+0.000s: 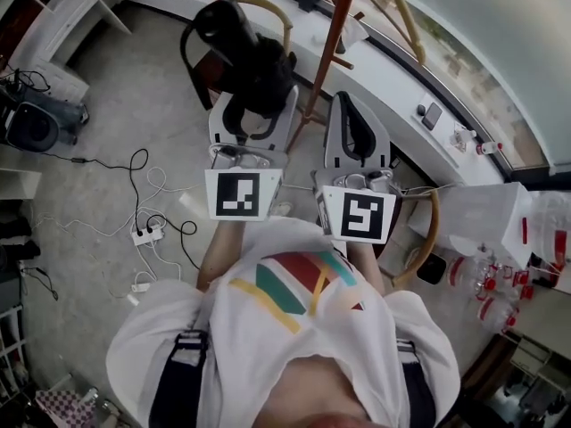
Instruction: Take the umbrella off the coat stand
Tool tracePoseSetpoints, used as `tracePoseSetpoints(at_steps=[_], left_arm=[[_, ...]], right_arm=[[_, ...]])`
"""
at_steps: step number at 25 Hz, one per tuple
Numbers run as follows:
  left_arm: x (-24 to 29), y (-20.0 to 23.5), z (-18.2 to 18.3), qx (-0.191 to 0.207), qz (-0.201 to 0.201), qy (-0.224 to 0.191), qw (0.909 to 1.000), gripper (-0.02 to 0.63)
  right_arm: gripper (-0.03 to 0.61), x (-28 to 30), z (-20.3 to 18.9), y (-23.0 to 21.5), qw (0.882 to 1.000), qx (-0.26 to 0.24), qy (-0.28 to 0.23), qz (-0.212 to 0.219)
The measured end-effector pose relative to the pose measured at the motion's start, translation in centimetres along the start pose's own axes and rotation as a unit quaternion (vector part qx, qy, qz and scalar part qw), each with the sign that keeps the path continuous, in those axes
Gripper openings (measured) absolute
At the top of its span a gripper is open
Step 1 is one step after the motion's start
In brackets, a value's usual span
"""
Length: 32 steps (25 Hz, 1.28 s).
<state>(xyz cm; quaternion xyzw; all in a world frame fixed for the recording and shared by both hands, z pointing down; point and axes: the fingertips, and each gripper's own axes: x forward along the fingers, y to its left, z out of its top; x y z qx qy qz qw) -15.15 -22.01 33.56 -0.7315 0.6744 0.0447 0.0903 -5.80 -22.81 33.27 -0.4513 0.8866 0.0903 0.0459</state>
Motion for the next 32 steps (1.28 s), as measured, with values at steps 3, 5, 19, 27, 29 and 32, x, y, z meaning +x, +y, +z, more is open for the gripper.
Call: tracePoseSetpoints(at_steps=[3,5,19,27,29,32], left_arm=[[-0.7,0.2,-1.4,-0.011,0.003,0.019,0.9998,0.235],[-1.0,0.3,-1.9,-0.014,0.003,0.025,0.9996,0.235],[-1.7,1.2,-2.0,-0.016,0.008,0.025,0.9995,0.235],[-1.6,1.3,-1.7,-0.026,0.012,0.015,0.9995,0.235],[-1.5,1.4,-1.3,-0.029,0.017,0.005,0.9994,0.235],[-1.9,1.4,-1.9,-0.023,0.012,0.022,0.9994,0.235]], right_arm=[[0.000,-0.2,-0.3,0.3,1.000,0.002,0.003,-0.001],[0.000,-0.3,-0.7,0.4,1.000,0.001,0.009,-0.001],[0.000,-0.5,-1.1,0.6,1.000,-0.006,0.022,-0.010],[0.000,-0.7,-1.3,0.5,0.999,-0.010,0.025,-0.016],[0.000,-0.7,-1.3,0.4,0.999,-0.008,0.030,-0.020],[0.000,-0.8,-1.4,0.5,0.999,-0.003,0.034,-0.018]])
